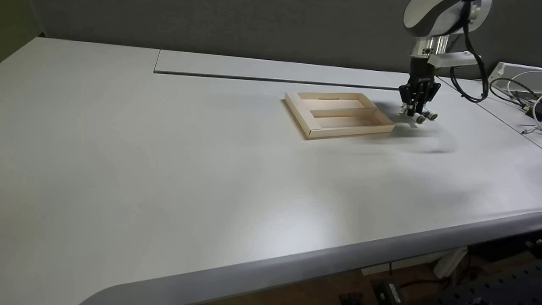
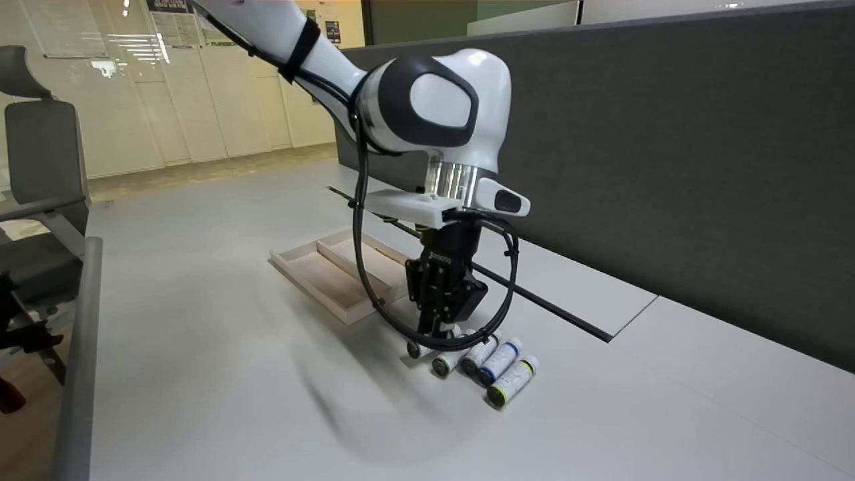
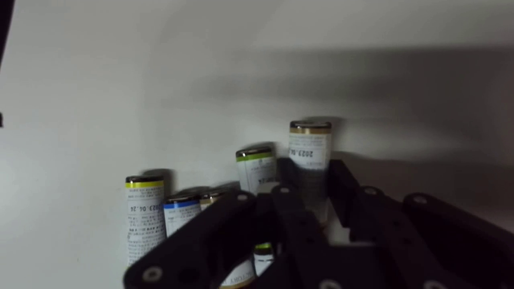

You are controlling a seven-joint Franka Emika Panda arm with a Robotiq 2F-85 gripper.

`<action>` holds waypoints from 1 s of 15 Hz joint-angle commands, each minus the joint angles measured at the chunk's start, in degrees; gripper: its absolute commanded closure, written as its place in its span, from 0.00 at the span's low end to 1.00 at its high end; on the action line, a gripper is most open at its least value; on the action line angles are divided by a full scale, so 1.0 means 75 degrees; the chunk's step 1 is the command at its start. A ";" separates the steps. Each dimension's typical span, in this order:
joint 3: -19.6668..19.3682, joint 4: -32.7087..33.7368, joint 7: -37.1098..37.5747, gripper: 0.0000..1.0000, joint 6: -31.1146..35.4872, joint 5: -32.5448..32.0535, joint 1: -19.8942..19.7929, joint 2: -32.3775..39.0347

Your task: Remove the bottle from the tray and put it on the table

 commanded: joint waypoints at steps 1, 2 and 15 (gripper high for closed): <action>-0.0032 -0.0254 0.0323 0.93 0.0388 -0.0180 0.0028 -0.0109; -0.0034 -0.0301 0.0337 0.93 0.0472 -0.0187 0.0035 -0.0108; 0.0230 -0.0288 0.0089 0.02 -0.0022 0.0164 -0.0147 -0.0985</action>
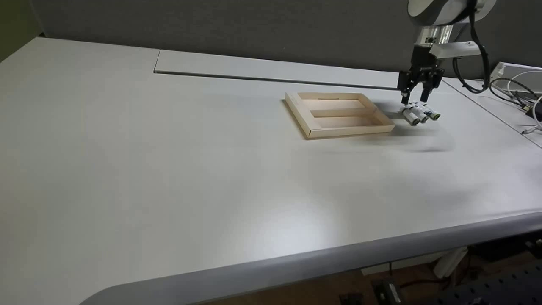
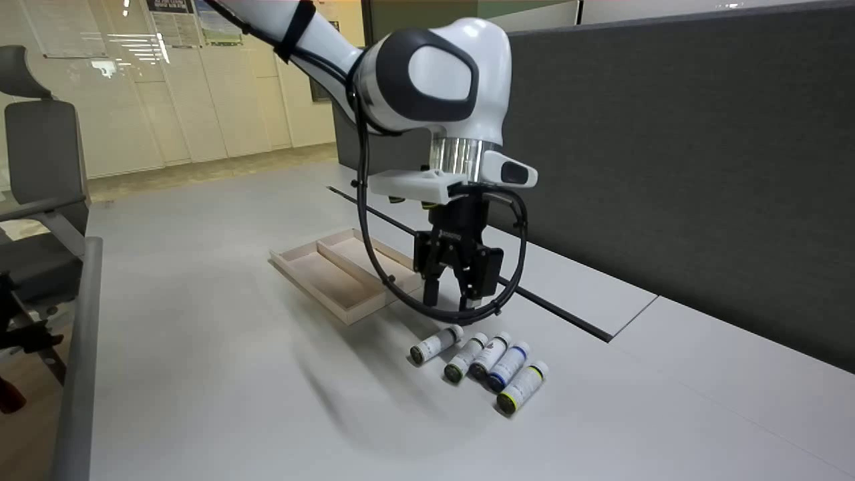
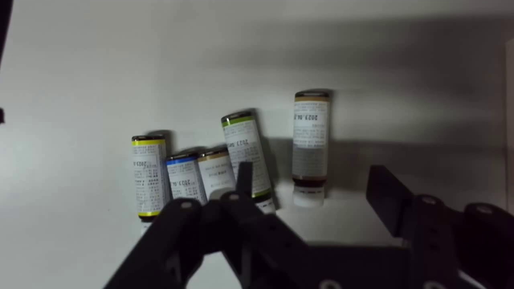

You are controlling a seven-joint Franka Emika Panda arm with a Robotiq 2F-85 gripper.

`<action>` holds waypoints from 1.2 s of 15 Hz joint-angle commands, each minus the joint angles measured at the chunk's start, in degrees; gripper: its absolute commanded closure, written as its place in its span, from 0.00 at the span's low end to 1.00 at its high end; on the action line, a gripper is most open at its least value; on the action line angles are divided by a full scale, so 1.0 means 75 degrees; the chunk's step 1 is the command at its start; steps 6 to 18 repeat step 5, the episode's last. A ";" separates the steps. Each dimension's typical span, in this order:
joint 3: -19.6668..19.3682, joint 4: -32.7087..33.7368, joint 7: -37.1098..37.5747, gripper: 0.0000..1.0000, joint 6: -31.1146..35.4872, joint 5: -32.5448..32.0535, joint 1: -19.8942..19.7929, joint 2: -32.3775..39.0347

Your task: Remove the bottle from the tray and put it on the table

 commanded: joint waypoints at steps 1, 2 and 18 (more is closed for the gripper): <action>0.0277 -0.0105 -0.0161 0.00 -0.0694 0.0245 -0.0214 -0.0735; 0.0338 -0.0044 -0.0249 0.00 -0.1058 0.0358 -0.0272 -0.0871; 0.0224 0.0062 -0.0145 0.00 -0.0700 0.0135 -0.0153 -0.0607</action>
